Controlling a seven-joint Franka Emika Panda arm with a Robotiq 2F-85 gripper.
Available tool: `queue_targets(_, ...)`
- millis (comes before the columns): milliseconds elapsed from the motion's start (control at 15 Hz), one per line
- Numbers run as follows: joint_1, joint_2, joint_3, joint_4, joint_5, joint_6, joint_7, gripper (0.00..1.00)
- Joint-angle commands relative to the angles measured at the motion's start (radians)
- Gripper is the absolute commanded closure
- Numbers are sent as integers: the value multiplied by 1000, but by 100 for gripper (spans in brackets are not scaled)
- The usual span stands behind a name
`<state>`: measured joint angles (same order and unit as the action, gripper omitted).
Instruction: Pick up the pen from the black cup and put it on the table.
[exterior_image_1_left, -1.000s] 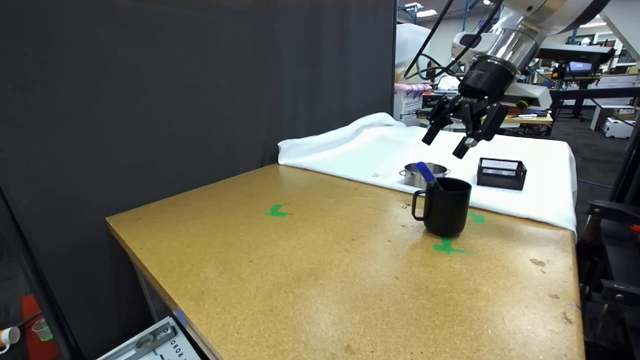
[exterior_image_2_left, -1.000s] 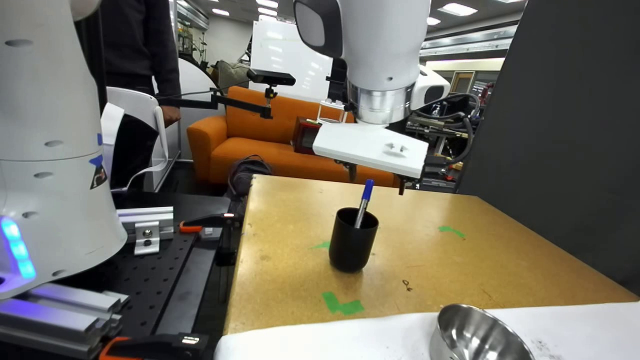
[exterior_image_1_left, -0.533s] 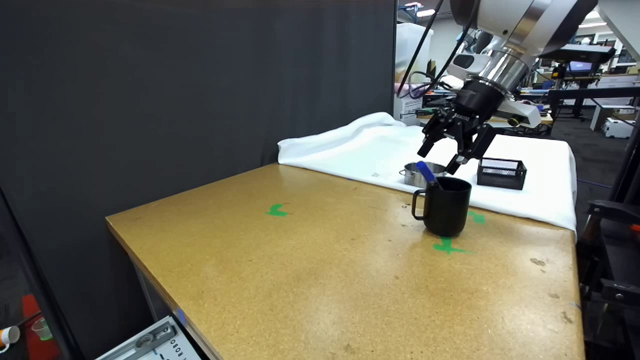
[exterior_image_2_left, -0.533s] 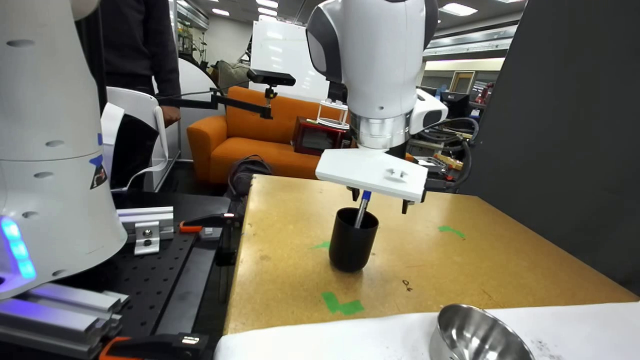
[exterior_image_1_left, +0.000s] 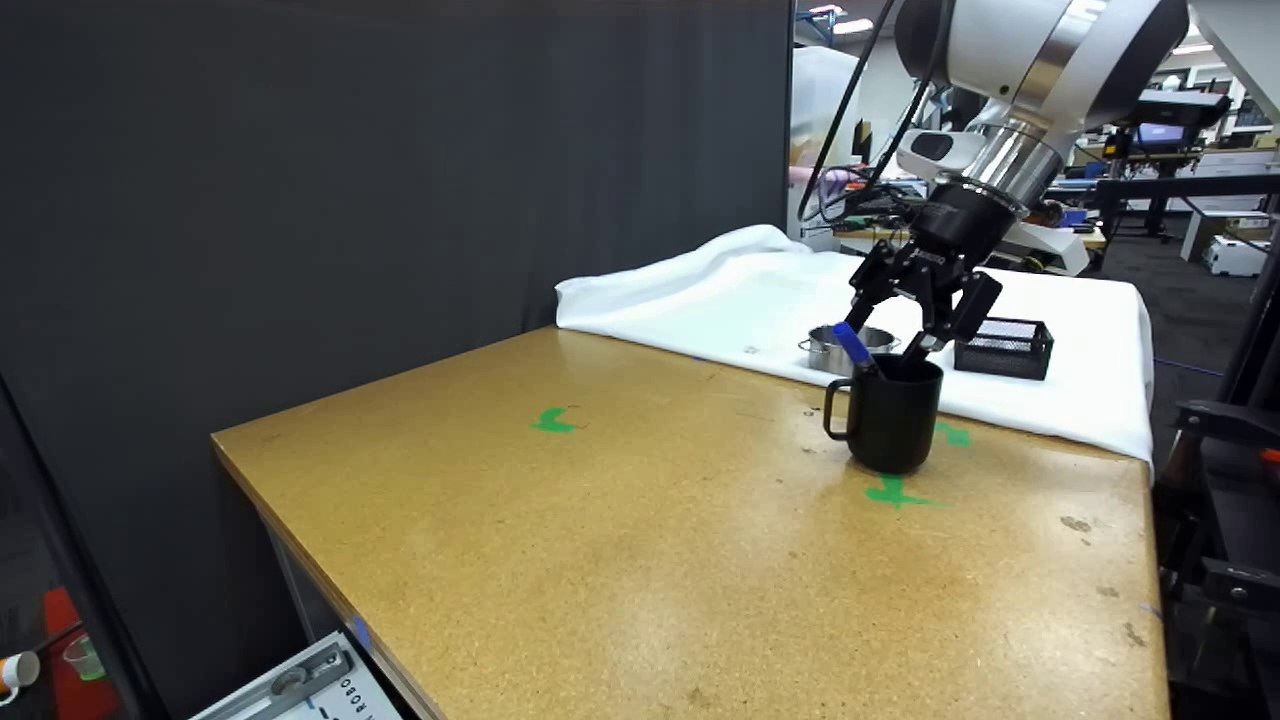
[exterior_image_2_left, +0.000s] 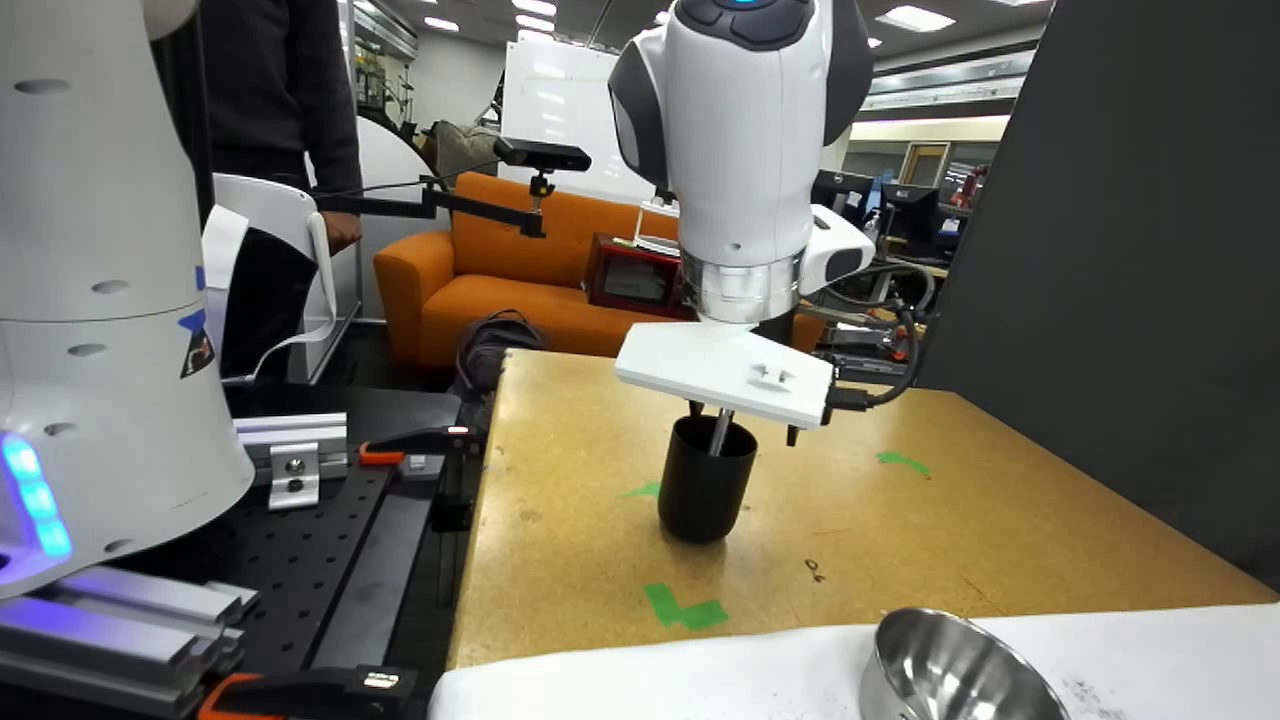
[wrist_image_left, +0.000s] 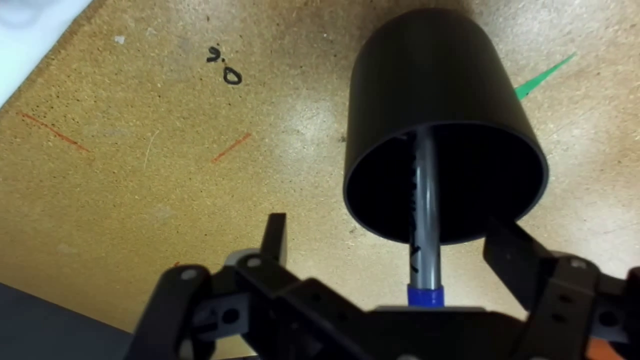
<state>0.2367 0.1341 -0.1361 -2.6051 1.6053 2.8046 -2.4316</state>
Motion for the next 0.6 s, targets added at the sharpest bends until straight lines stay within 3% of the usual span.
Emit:
queue_targets(0,15,0,13,3,50,30,-50,0)
queue_targets(67,21,0,14,3,51,30,-47,4)
queue_targets(133,26,0,15,3,58,31,-50,26)
queue_targets(267,34,0,16,3,64,31,-51,31)
queue_targets(533,42,1,15,3,73,31,-53,60)
